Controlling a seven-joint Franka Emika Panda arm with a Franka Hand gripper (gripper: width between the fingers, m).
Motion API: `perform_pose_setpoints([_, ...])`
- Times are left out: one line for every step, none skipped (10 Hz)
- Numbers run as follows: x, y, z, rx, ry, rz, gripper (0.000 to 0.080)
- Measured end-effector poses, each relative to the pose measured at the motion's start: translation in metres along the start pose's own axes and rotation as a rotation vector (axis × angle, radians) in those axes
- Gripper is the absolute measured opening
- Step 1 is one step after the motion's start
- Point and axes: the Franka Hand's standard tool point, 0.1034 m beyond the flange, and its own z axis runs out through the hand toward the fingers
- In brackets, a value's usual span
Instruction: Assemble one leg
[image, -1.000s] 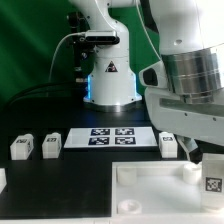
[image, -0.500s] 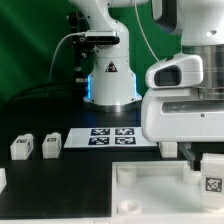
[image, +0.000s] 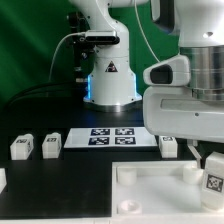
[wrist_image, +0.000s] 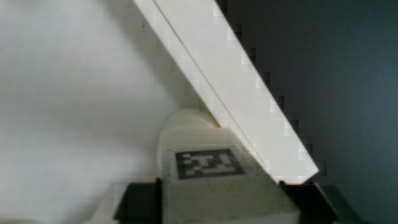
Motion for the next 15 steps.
perform_pose_setpoints([0.0031, 0.0009, -0.0004, 0.030, -0.017, 0.180, 0.0309])
perform_pose_setpoints([0.0041, 0.0027, 0.0019, 0.058, -0.027, 0.330, 0.0306])
perform_pose_setpoints([0.0041, 0.0050, 0.0029, 0.092, -0.039, 0.480, 0.0306])
perform_pose_setpoints([0.0040, 0.0063, 0.0031, 0.138, -0.063, 0.681, 0.0300])
perform_pose_setpoints([0.0037, 0.0058, 0.0034, 0.165, -0.087, 0.838, 0.0300])
perform_pose_setpoints([0.0014, 0.0041, 0.0038, 0.163, -0.089, 0.868, 0.0298])
perform_pose_setpoints([0.0012, 0.0045, 0.0039, 0.162, -0.087, 0.827, 0.0295])
perform_pose_setpoints([0.0009, 0.0046, 0.0039, 0.162, -0.086, 0.800, 0.0295])
perform_pose_setpoints([0.0007, 0.0047, 0.0041, 0.162, -0.082, 0.764, 0.0295])
perform_pose_setpoints([0.0011, 0.0051, 0.0053, 0.163, -0.071, 0.671, 0.0344])
perform_pose_setpoints([0.0034, 0.0039, 0.0041, 0.148, -0.044, 0.492, 0.0344])
perform_pose_setpoints([0.0048, 0.0016, 0.0019, 0.140, -0.016, 0.332, 0.0527])
perform_pose_setpoints([0.0056, 0.0038, 0.0036, 0.138, -0.010, 0.226, 0.0624])
perform_pose_setpoints([0.0060, 0.0041, 0.0036, 0.138, -0.002, 0.118, 0.0642])
perform_pose_setpoints([0.0063, 0.0044, 0.0036, 0.136, 0.005, 0.031, 0.0642])
